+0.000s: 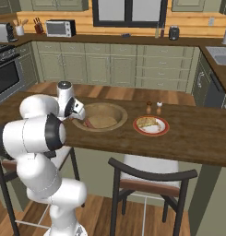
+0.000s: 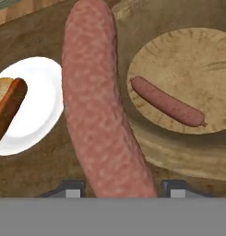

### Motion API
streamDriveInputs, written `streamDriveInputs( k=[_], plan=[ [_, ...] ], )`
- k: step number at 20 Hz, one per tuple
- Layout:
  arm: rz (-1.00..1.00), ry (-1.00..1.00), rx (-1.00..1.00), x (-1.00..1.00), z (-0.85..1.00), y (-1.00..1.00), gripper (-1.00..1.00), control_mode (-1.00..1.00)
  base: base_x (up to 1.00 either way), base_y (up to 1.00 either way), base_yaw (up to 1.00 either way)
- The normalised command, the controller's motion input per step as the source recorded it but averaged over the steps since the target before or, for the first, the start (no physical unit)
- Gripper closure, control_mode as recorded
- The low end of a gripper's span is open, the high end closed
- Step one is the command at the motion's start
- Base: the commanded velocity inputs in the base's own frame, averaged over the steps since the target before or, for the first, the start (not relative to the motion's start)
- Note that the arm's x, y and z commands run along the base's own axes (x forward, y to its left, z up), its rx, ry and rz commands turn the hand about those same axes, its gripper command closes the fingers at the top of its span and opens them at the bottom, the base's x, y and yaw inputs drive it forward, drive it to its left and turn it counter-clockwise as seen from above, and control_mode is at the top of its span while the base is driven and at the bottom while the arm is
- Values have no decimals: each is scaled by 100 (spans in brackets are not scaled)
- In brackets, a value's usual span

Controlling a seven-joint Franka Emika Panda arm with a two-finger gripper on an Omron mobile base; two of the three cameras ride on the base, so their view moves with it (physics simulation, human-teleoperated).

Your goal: Place one bun and one sausage from the bowl on each plate.

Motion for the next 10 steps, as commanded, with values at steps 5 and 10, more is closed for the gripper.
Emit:
streamDriveInputs(
  k=[5,10],
  plan=[
    [-6,1,5,5,65,81,100,-100,0,0,0],
    [-4,10,0,33,-19,86,100,-100,0,0,0]
  ],
)
